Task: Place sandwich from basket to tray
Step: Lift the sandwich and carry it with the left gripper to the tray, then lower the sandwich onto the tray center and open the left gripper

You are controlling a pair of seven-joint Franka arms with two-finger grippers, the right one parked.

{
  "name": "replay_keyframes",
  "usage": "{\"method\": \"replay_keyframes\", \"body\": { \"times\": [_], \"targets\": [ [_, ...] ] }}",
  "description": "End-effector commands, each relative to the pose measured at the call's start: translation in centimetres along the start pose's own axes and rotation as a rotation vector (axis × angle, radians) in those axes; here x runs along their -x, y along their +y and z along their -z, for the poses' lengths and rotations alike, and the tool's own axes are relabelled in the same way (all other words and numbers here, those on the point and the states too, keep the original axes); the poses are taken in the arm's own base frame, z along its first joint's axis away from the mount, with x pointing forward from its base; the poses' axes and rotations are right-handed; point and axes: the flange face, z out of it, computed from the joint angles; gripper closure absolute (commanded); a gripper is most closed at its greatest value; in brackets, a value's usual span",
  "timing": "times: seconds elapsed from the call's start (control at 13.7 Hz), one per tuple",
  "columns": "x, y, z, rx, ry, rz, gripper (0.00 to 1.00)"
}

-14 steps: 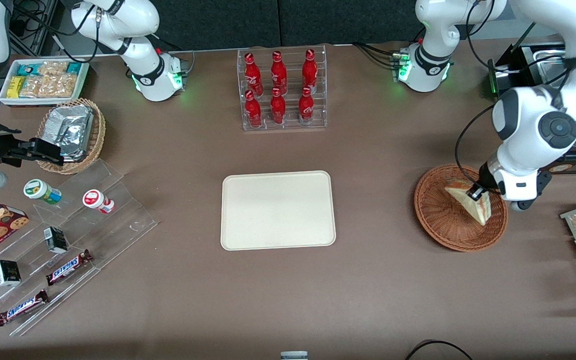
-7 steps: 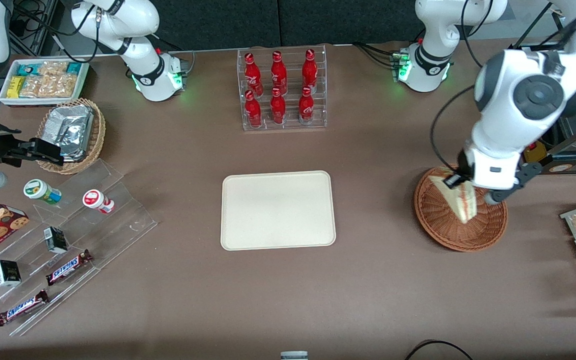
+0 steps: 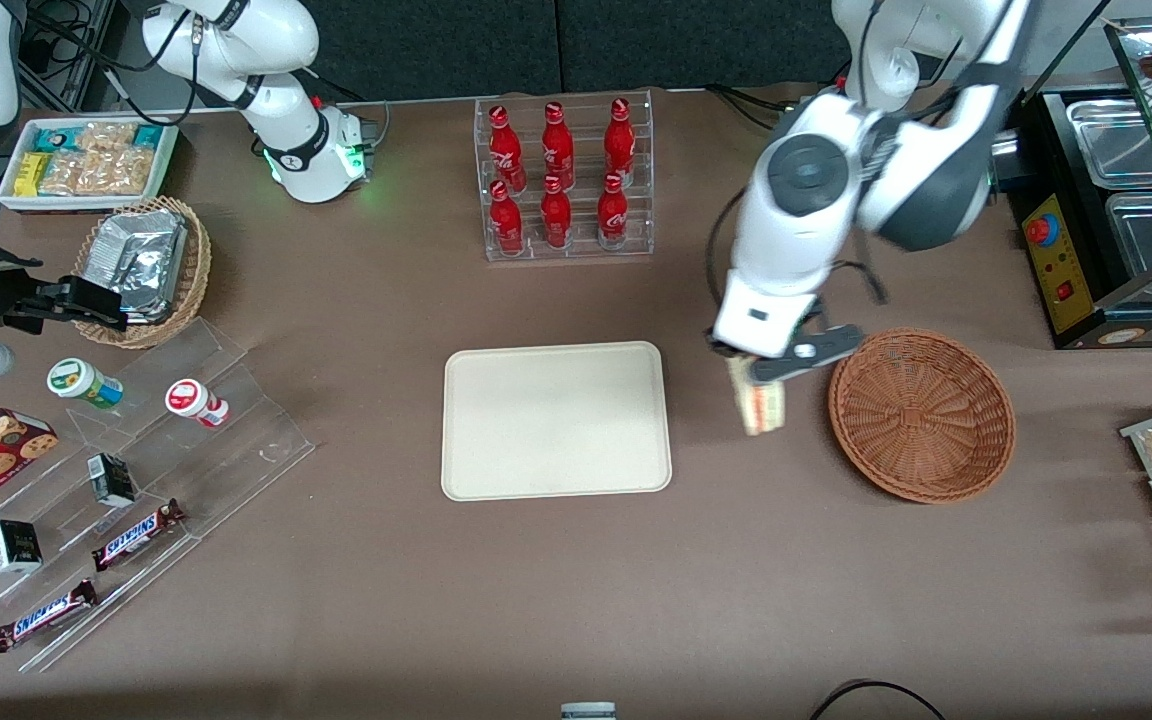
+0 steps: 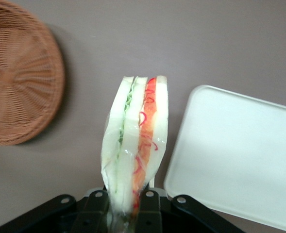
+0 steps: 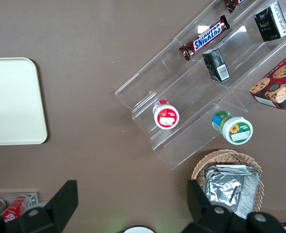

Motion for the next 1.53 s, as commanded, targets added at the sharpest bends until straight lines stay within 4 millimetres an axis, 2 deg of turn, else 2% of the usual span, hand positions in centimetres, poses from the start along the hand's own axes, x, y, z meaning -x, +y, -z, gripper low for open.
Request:
{"method": "replay_keyframes", "body": {
  "times": [0.0, 0.07, 0.22, 0.44, 0.51, 0.66, 0.8, 1.17, 1.31, 1.46],
  "targets": [
    [2.1, 5.4, -2.9, 0.021, 0.025, -0.075, 0.79],
    [3.1, 7.1, -5.2, 0.024, 0.020, -0.100, 0.79],
    [4.8, 9.3, -7.7, 0.045, 0.024, -0.134, 0.79],
    [6.6, 10.9, -9.8, 0.029, 0.038, -0.181, 0.79],
    [8.0, 11.9, -10.9, 0.023, 0.041, -0.205, 0.79],
    [8.6, 12.8, -12.7, 0.040, 0.046, -0.184, 0.79],
    [9.8, 13.9, -14.2, 0.042, 0.063, -0.184, 0.79],
    [9.9, 14.9, -16.7, 0.094, 0.087, -0.165, 0.79],
    [10.9, 15.7, -17.5, 0.093, 0.083, -0.160, 0.79],
    [10.9, 15.6, -18.0, 0.088, 0.080, -0.158, 0.79]
  ]
}}
